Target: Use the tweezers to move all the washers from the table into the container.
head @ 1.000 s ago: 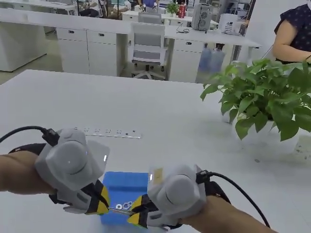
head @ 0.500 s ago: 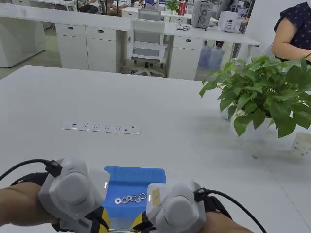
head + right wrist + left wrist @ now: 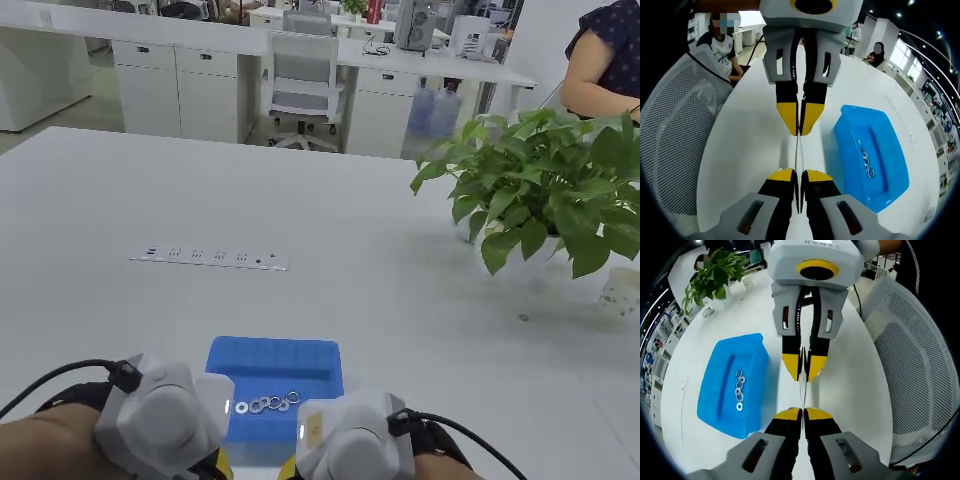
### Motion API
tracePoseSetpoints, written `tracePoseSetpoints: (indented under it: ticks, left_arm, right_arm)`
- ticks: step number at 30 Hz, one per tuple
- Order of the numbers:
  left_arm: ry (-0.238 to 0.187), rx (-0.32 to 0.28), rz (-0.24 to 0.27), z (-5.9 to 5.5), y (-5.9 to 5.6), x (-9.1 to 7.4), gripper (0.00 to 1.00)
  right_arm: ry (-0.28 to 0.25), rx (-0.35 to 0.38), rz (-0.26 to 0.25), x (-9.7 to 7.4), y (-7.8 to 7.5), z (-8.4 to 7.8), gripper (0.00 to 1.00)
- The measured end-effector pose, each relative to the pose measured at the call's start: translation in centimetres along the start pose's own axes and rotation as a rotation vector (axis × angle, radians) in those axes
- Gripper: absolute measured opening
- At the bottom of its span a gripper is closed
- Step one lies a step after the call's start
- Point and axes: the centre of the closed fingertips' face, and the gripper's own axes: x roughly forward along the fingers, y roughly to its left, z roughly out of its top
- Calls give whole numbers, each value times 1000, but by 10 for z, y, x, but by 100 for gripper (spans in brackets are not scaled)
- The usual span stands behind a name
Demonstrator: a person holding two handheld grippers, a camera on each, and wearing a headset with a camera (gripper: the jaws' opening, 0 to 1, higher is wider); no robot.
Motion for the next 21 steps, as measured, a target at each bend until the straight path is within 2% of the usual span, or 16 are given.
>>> tracePoseSetpoints:
  ticks: [12, 21]
  left_arm:
    - [13, -19, -21, -2, -1, 10, 6]
    - [21, -41, -32, -6, -1, 14, 6]
  right_arm:
    - [67, -41, 17, 8, 1, -12, 10]
    - [72, -15, 35, 8, 1, -13, 11]
